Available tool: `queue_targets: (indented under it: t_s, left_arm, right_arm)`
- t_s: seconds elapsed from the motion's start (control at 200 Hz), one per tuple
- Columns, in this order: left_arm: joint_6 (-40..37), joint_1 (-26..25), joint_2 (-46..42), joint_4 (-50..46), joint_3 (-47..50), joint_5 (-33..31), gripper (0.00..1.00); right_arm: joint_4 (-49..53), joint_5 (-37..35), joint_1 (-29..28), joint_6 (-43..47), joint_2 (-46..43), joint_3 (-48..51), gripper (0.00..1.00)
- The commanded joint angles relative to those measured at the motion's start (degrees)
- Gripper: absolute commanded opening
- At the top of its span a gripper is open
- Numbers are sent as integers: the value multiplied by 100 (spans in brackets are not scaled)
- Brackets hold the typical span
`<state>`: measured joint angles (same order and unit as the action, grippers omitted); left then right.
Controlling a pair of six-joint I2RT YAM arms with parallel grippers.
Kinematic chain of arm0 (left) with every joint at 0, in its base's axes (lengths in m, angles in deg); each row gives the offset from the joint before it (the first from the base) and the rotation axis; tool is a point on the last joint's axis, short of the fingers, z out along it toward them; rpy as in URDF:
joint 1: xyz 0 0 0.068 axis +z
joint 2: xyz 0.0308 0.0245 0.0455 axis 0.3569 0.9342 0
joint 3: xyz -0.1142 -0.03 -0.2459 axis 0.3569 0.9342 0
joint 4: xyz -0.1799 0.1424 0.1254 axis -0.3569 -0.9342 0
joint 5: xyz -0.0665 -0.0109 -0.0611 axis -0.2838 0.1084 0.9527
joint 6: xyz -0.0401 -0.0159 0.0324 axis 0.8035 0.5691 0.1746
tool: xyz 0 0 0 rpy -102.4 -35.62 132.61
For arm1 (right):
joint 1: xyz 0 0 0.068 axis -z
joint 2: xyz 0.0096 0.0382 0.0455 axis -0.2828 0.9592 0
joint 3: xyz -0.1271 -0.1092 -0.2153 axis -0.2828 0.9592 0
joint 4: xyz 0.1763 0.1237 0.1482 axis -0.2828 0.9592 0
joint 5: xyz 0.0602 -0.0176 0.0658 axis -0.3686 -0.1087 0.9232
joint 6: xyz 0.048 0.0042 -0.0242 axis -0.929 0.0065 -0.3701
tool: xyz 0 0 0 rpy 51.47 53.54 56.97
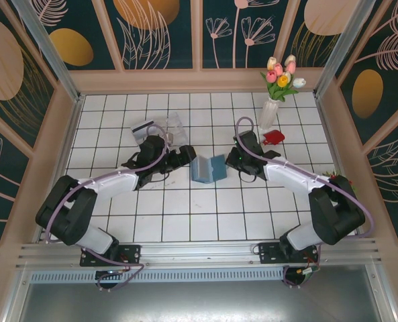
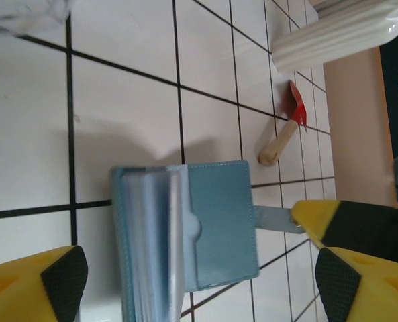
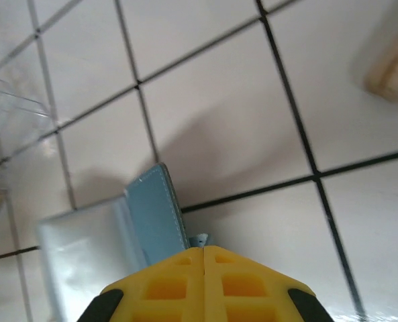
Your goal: Take the credit cards out of the card holder
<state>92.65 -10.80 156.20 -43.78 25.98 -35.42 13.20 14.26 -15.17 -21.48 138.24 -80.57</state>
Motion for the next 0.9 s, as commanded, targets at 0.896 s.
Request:
queue_targets:
  t_s: [0.896]
  left_arm:
    - [-448,-313,1233,-992,-1280,194,84]
  right_arm:
    - [21,344,181,4,-278,-9,7]
